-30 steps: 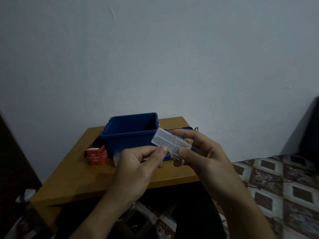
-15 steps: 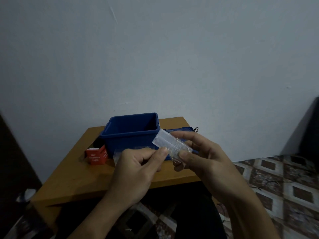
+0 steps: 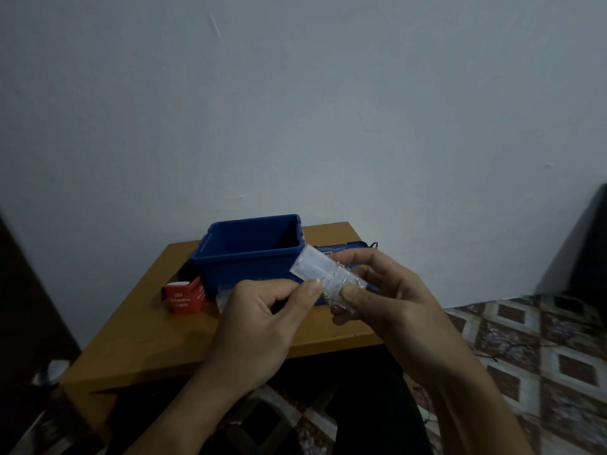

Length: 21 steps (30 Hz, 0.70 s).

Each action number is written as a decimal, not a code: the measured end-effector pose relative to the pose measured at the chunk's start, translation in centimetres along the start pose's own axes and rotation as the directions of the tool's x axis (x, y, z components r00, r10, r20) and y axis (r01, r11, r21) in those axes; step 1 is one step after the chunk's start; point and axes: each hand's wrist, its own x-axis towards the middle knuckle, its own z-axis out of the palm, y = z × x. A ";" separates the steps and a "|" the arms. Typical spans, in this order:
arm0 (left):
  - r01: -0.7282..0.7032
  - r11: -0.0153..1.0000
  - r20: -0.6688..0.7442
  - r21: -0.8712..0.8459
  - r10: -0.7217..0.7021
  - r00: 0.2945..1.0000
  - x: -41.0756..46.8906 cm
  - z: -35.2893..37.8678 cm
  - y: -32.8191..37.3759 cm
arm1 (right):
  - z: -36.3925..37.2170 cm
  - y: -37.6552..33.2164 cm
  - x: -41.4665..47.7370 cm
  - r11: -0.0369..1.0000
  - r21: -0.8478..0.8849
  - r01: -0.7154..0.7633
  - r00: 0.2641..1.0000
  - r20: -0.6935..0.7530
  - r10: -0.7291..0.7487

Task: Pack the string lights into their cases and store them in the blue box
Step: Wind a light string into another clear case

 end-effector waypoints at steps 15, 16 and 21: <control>0.219 0.975 0.012 0.049 -0.220 0.976 0.4 -0.8 2.0 | 0.6 0.3 0.2 0.998 0.018 0.057 0.979 -0.198 -0.052; 0.236 0.971 0.006 0.045 -0.237 0.972 0.4 -0.8 2.1 | 0.6 0.3 0.2 0.998 0.014 0.057 0.977 -0.206 -0.052; 0.285 0.957 -0.047 0.047 -0.283 0.958 0.2 -1.1 2.5 | 0.3 0.3 0.2 0.998 -0.034 0.051 0.971 -0.231 -0.058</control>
